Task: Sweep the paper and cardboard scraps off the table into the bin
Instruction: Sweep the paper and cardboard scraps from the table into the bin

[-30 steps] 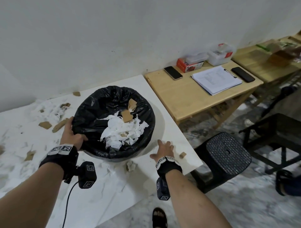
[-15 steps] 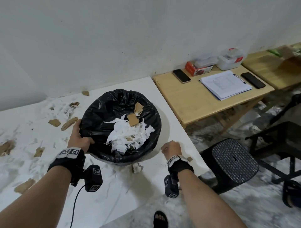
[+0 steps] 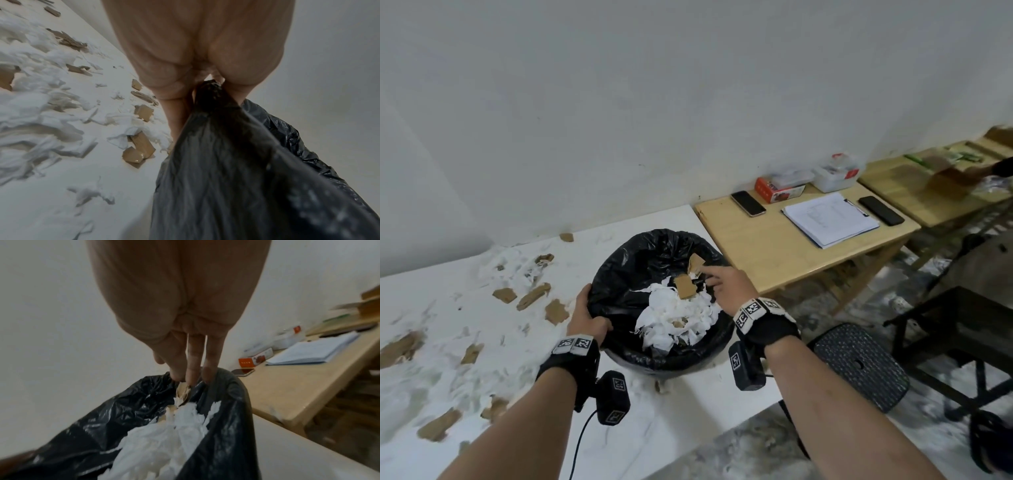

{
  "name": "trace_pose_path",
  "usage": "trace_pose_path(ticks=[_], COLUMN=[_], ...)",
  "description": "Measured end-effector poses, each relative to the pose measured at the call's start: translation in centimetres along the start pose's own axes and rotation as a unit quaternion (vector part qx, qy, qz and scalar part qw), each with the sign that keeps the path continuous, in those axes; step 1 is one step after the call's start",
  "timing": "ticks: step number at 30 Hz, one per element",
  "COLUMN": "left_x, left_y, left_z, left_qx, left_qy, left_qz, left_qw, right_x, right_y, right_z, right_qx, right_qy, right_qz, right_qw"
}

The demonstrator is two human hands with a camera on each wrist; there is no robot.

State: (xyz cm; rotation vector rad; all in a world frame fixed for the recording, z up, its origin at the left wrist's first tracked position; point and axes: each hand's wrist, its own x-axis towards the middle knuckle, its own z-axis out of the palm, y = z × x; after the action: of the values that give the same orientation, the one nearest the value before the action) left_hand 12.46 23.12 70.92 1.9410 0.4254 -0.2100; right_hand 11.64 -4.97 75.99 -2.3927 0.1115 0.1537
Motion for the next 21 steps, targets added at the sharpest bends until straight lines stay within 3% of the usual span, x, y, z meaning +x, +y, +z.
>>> trace_pose_path(ticks=[4, 8, 15, 21], left_x=[0.1, -0.5, 0.4, 1.2], left_y=[-0.2, 0.3, -0.8, -1.5], left_z=[1.7, 3.3, 5.9, 6.9], left_qx=[0.002, 0.002, 0.001, -0.031], left_qy=[-0.014, -0.033, -0.027, -0.025], left_qz=[0.006, 0.023, 0.019, 0.014], left_qw=[1.0, 0.999, 0.999, 0.999], right_x=[-0.8, -3.9, -9.4, -8.6], right_y=[3.3, 7.8, 16.5, 18.4], right_z=[-2.0, -3.7, 0.8, 6.3], right_qx=[0.045, 0.017, -0.02, -0.081], right_qy=[0.092, 0.161, 0.026, 0.014], right_qz=[0.05, 0.129, 0.278, 0.233], right_qw=[0.993, 0.978, 0.96, 0.969])
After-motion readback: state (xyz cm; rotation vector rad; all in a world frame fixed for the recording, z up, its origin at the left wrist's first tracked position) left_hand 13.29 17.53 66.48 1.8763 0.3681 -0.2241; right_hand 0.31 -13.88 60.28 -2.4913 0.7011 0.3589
